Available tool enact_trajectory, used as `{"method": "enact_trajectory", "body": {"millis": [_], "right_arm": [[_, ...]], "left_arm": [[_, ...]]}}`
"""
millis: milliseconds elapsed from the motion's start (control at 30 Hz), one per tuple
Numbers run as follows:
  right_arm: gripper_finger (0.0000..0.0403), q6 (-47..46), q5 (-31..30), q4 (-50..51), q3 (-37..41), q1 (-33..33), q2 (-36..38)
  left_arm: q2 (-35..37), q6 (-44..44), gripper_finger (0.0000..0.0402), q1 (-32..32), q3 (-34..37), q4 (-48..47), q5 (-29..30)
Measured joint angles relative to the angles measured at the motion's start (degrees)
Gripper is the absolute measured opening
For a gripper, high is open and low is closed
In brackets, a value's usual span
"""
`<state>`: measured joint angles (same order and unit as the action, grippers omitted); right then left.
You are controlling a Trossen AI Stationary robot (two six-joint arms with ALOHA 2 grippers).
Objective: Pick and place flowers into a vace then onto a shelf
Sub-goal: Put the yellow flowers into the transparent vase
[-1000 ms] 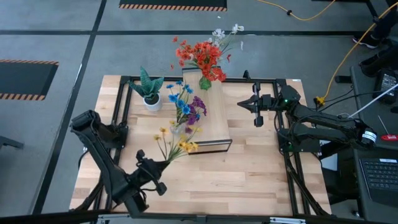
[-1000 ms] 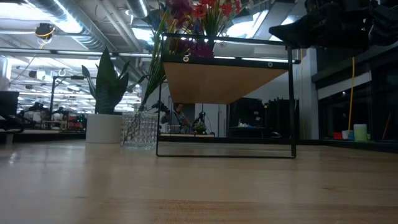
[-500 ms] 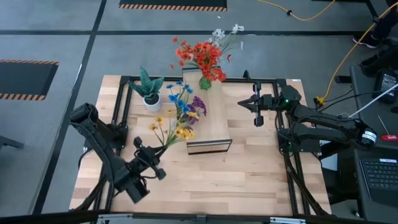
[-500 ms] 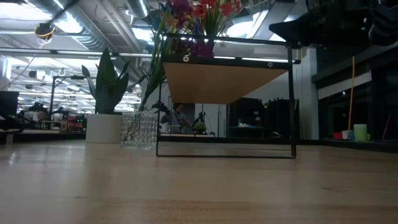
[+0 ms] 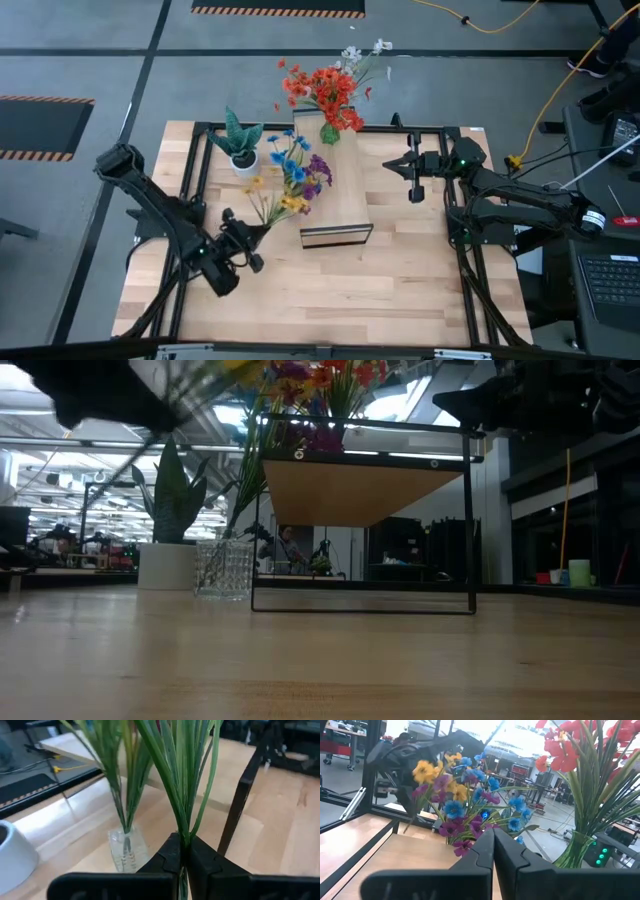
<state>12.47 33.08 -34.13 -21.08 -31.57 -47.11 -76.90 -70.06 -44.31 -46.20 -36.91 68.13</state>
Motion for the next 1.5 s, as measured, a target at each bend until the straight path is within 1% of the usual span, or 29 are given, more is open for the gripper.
{"method": "enact_trajectory", "body": {"millis": [67,200,300,400,533,600,667,733,833,933,1000,1200,1500], "right_arm": [[0.0012,0.00,0.00,-0.12,0.00,0.00,0.00],[0.0012,-0.20,0.00,-0.22,0.00,0.00,0.00],[0.0012,-0.24,0.00,-0.24,0.00,0.00,-0.02],[0.0012,-0.28,0.00,-0.24,0.00,0.00,-0.02],[0.0012,-0.30,0.00,0.35,0.00,0.00,-0.02],[0.0012,-0.23,0.00,1.01,0.00,0.00,-0.02],[0.0012,-0.22,0.00,1.52,0.00,0.00,-0.02],[0.0012,-0.17,0.00,1.86,0.00,0.00,-0.02],[0.0012,-0.15,0.00,2.16,0.00,0.00,-0.02],[0.0012,-0.11,-0.01,2.18,0.00,0.00,-0.02],[0.0012,-0.09,0.00,2.24,0.00,0.00,-0.02],[0.0012,0.00,-0.02,2.77,0.00,0.00,-0.02],[0.0012,0.02,-0.02,2.79,0.00,0.00,-0.02]], "left_arm": [[2.17,10.90,0.0006,2.38,3.30,10.03,-2.58],[6.37,36.71,0.0006,6.64,8.21,29.48,-7.35],[9.95,51.20,0.0006,9.17,12.59,42.99,-10.94],[13.12,62.29,0.0006,11.54,19.11,57.94,-15.81],[15.65,73.24,0.0006,14.63,28.87,78.84,-18.83],[15.88,77.14,0.0006,16.69,32.53,88.48,-23.05],[15.67,80.57,0.0006,18.88,34.81,95.34,-27.67],[15.44,83.30,0.0006,21.16,35.81,98.46,-29.77],[15.14,84.87,0.0006,24.52,36.35,98.88,-30.48],[14.33,84.97,0.0006,28.07,36.35,98.89,-35.13],[13.69,84.58,0.0006,30.13,36.35,98.86,-36.94],[11.56,81.79,0.0006,33.59,36.35,99.33,-38.91],[6.37,81.12,0.0006,35.88,36.35,104.80,-38.98]]}}
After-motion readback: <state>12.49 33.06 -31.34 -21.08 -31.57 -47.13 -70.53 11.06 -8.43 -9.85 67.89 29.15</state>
